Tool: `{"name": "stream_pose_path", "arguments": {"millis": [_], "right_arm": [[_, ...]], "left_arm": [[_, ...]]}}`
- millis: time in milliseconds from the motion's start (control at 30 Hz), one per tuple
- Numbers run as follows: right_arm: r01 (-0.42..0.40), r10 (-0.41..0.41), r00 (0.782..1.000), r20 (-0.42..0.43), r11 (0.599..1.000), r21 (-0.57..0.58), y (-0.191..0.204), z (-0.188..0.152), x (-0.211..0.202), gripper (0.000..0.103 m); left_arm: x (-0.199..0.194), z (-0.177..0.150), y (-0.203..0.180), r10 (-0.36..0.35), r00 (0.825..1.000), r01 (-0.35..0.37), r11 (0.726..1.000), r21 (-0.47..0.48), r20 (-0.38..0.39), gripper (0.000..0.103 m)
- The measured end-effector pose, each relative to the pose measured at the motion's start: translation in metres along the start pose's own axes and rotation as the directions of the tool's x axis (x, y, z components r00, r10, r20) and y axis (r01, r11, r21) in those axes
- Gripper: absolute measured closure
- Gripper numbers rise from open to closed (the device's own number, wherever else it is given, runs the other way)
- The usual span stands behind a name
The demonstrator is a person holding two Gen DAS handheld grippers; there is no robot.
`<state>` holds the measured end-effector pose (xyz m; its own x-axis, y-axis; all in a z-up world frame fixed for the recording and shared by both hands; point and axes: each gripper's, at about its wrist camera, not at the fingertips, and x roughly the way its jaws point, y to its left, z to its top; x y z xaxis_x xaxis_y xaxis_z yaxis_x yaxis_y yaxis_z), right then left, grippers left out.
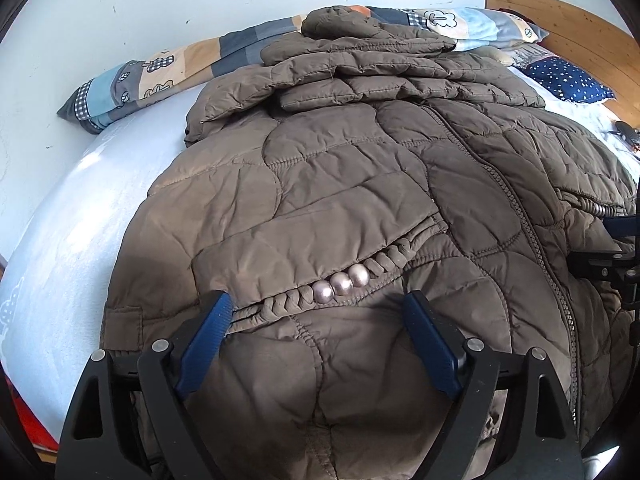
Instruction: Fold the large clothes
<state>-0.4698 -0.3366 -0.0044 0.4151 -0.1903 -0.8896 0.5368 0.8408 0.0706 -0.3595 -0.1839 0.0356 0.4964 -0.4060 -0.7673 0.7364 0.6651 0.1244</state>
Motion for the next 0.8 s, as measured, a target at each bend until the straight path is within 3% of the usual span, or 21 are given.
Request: {"name": "stream_pose_path", "arguments": {"millis": [567, 800], "right_arm": [[-0.004, 0.005, 0.999, 0.045, 1.000, -0.019, 0.007, -0.019, -0.001, 0.000], [-0.019, 0.023, 0.993, 0.116, 0.999, -0.037, 0.003, -0.031, -0.005, 0.000]], "left_arm": [[0.001, 0.000, -0.002, 0.008, 1.000, -0.008, 1.000, 0.005, -0.002, 0.013], [0.001, -0.001, -0.003, 0.013, 1.000, -0.013, 1.000, 0.007, -0.001, 0.013]]}}
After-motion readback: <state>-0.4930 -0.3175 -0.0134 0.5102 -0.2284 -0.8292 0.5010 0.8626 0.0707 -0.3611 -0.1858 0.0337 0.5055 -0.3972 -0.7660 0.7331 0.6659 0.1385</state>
